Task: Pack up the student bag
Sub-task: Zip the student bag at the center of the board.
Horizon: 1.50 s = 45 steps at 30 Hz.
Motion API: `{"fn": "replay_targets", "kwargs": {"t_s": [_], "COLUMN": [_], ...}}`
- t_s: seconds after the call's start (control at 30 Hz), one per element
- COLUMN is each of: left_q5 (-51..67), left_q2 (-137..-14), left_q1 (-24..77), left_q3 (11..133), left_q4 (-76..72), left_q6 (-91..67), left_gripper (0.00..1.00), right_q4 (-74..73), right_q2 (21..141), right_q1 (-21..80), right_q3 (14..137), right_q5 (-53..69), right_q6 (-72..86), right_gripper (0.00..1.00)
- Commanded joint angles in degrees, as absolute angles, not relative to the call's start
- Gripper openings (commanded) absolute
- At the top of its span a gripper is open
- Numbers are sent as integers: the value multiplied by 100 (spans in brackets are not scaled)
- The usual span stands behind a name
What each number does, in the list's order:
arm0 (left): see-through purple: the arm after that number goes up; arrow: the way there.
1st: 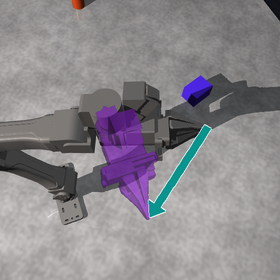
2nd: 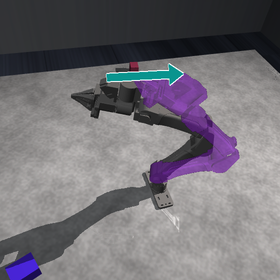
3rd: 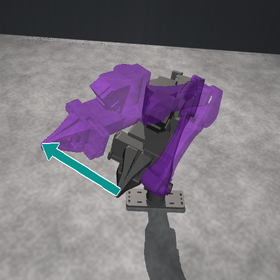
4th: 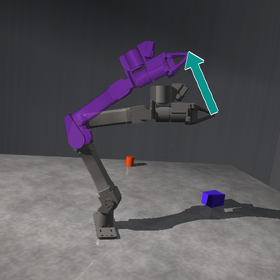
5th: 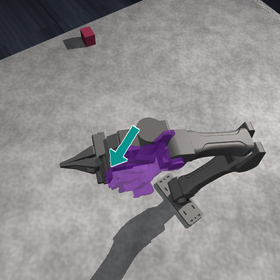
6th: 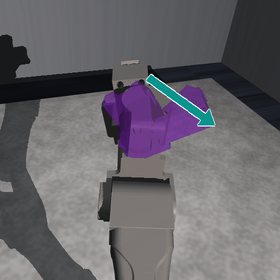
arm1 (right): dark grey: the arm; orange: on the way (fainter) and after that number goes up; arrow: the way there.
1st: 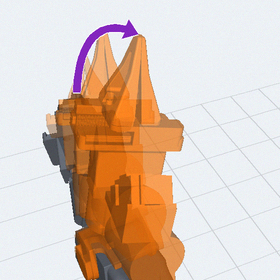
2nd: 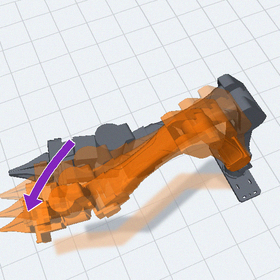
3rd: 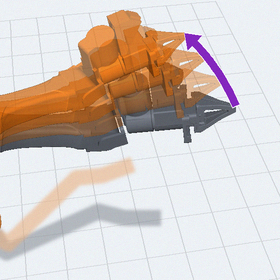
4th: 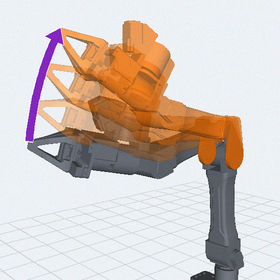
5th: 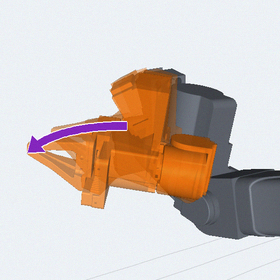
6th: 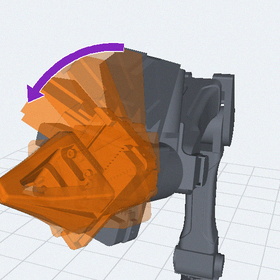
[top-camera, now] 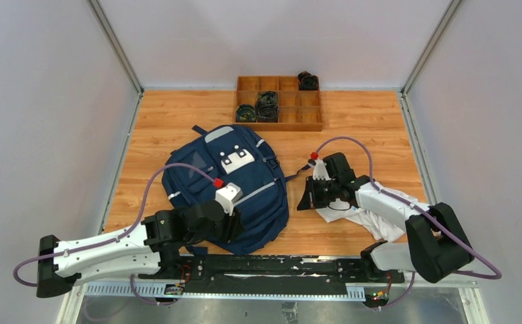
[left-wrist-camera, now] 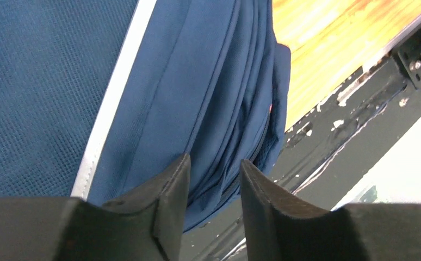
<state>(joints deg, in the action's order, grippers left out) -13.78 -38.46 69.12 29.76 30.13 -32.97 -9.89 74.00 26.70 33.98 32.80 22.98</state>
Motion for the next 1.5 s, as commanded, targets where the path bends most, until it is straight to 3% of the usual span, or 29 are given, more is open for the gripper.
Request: {"fn": "replay_targets", "kwargs": {"t_s": [0.0, 0.17, 0.43, 0.6, 0.93, 1.03, 1.13, 1.3, 1.4, 1.47], "left_q5": [-1596, -1637, -2190, -2751, -3330, -3417, -3491, -3625, -3064, -2722], "left_q2": [-4358, -5633, -7704, -8585, -9151, -9173, -9041, -8060, -7243, -6688], "left_q1": [6882, 6935, 7258, 7485, 7484, 7488, 7487, 7473, 7271, 7157], "left_q3": [3675, 4545, 5662, 6156, 6061, 6108, 6185, 5935, 5493, 5091], "left_q4": [2897, 2745, 2720, 3225, 3378, 3459, 3523, 3468, 3141, 2858], "left_q6": [-2949, -2524, -2487, -2715, -2975, -3006, -2909, -2781, -2786, -2857], "left_gripper": [52, 68, 73, 64, 47, 29, 0, 0, 0, 0], "right_q4": [-1061, -1416, -1632, -1638, -1689, -1701, -1701, -1464, -1217, -929], "right_q2": [7041, 6395, 6029, 6052, 6017, 5975, 5931, 5677, 5511, 5489], "right_q1": [2637, 2654, 2651, 2646, 2645, 2644, 2645, 2703, 2739, 2798], "right_q3": [3243, 3208, 3051, 2980, 3069, 3067, 3067, 3156, 3286, 3325], "right_q5": [3366, 3094, 2840, 2804, 2804, 2790, 2858, 3527, 3790, 3843], "right_q6": [2190, 2066, 2225, 2213, 2150, 2158, 2152, 1930, 1952, 2038], "right_gripper": [5, 28, 33, 34, 31, 31, 30, 26, 33, 45]}}
